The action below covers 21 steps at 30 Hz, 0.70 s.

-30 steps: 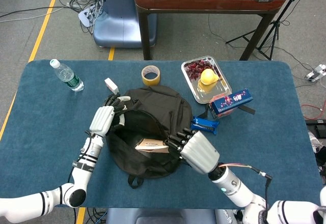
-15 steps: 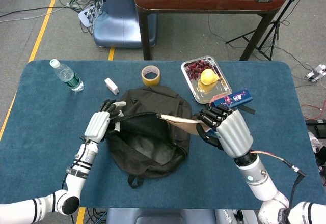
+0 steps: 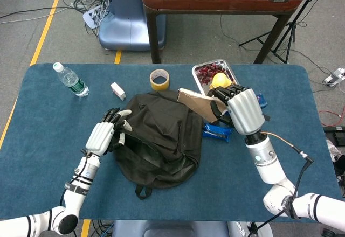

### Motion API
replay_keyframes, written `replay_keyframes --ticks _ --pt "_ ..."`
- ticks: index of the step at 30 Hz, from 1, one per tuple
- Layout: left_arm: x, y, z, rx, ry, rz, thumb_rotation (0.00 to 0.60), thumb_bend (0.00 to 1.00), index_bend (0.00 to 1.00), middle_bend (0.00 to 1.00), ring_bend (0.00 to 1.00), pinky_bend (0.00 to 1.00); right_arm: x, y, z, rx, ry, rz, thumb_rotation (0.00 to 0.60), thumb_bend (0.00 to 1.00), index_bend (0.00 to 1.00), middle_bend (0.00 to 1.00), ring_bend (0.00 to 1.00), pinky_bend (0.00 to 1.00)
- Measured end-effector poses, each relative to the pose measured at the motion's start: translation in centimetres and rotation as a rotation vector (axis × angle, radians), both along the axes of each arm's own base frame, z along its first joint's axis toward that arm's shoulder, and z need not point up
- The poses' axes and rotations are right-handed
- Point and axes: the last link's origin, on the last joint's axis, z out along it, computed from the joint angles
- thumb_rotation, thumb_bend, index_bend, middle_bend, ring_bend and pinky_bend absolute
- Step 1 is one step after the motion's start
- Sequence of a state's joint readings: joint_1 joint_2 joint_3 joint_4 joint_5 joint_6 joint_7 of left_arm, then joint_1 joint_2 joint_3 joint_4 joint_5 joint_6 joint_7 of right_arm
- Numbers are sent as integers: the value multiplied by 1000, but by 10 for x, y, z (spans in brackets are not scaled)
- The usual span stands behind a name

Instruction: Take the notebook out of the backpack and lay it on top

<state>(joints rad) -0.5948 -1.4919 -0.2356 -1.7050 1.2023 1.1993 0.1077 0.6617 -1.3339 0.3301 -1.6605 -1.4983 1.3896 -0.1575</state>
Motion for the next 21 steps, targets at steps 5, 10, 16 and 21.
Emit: replay_keyframes --ticks 5,10,16,21 --pt "3 -4 2 -8 22 -11 600 292 186 39 0 0 5 -11 -22 27 56 -6 600 534 993 707 683 704" --pt "6 -8 7 -6 43 -22 600 249 77 0 0 0 8 -20 -40 36 98 -15 600 533 993 707 683 704" --pt "6 -14 20 12 61 -22 600 234 34 0 0 0 8 -31 -55 32 152 -29 600 534 993 706 678 704" --pt "1 -17 33 41 73 -3 600 222 20 0 0 0 5 -30 -75 70 204 -37 600 533 925 667 629 680"
